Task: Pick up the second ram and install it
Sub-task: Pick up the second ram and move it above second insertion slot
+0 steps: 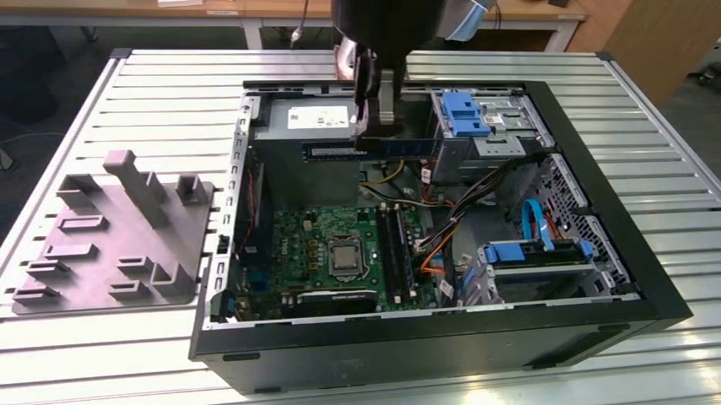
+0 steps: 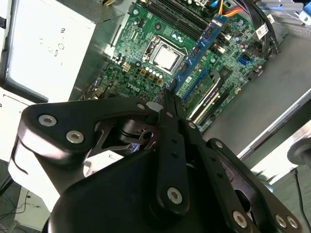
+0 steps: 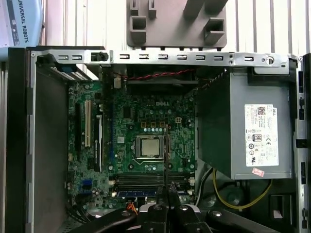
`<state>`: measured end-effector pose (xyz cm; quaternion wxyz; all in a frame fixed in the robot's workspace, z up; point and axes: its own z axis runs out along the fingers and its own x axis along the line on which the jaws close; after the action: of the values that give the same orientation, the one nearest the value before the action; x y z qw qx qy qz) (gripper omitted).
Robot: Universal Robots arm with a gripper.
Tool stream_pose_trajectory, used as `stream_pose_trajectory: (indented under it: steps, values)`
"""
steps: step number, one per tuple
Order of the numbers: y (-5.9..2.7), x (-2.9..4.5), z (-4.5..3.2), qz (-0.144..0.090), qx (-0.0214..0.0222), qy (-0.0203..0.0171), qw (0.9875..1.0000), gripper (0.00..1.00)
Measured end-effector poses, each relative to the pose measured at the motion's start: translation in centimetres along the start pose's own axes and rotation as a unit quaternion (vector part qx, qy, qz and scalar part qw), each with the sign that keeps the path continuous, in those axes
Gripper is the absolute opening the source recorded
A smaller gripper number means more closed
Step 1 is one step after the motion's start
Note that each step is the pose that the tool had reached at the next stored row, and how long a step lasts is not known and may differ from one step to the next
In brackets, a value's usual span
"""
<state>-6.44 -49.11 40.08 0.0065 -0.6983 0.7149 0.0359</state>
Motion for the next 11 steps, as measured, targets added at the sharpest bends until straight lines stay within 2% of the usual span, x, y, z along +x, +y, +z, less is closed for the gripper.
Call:
stream_pose_trajectory:
  steps: [5, 11]
  values:
    - [-0.04, 0.05, 0.88, 0.004, -0.0011, -0.0001, 1.0, 0.12]
    - [-0.08, 0.1, 1.79, 0.021, -0.0013, -0.0008, 0.9998, 0.12]
